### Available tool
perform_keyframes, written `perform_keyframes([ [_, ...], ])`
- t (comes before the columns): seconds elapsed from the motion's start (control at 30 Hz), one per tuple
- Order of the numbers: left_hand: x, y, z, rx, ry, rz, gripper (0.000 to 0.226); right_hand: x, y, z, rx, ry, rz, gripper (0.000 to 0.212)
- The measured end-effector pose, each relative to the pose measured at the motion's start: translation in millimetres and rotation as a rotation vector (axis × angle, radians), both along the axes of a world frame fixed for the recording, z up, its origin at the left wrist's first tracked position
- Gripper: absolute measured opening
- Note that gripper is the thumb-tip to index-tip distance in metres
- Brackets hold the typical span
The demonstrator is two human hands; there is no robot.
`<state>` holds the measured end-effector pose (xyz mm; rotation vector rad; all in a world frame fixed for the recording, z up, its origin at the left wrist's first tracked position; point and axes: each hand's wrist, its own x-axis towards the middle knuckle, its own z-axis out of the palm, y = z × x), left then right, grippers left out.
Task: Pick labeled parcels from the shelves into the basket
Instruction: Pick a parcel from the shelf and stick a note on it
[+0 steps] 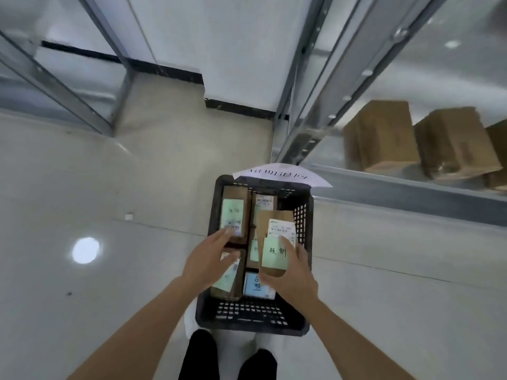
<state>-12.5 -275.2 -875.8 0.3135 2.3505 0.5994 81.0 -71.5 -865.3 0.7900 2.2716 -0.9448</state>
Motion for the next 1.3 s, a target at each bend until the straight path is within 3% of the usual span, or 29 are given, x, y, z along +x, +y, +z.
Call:
perform_keyframes([
  [0.17, -8.8, 6.9, -114.5, 0.055, -0.028, -0.011, 0.063, -30.9, 5.8, -115.1, -0.001, 0.025, 0.001, 0.115],
  [0.3, -12.2, 7.7, -164.7, 0.086, 0.026, -0.008, 0.054, -61.1, 4.4, -187.6, -0.005, 0.029, -0.029, 0.117],
  [0.5, -27.4, -5.2, -188.3, 0.118, 0.107, -0.047, 0.044, -94.4, -14.3, -259.3, -0.112, 0.119, -0.156, 0.104],
  [0.67, -30.8, 2.8, -185.5, 0.18, 0.112, -0.113, 0.041, -91.2, -8.5, -275.5, -0.056, 0.059, -0.037, 0.091],
  [0.83, -31.7, 5.7, -162.2, 0.14, 0.103, -0.057, 0.045, -98.1, 3.6, -241.3, 0.013, 0.027, 0.053, 0.085],
  [0.97, -33.7, 8.4, -108.5, 0.028, 0.128, -0.157, 0.052, -93.7, 13.7, -176.7, 0.038, -0.032, 0.147, 0.082],
  [1.13, -37.6, 28.0, 0.3, -0.039, 0.15, -0.176, 0.059, -77.1, 30.6, -53.8, 0.078, -0.049, 0.306, 0.076],
  [1.3, -44.8, 59.0, 148.9, -0.039, 0.231, -0.185, 0.065, -66.2, 61.7, 101.7, 0.151, 0.021, 0.336, 0.079],
])
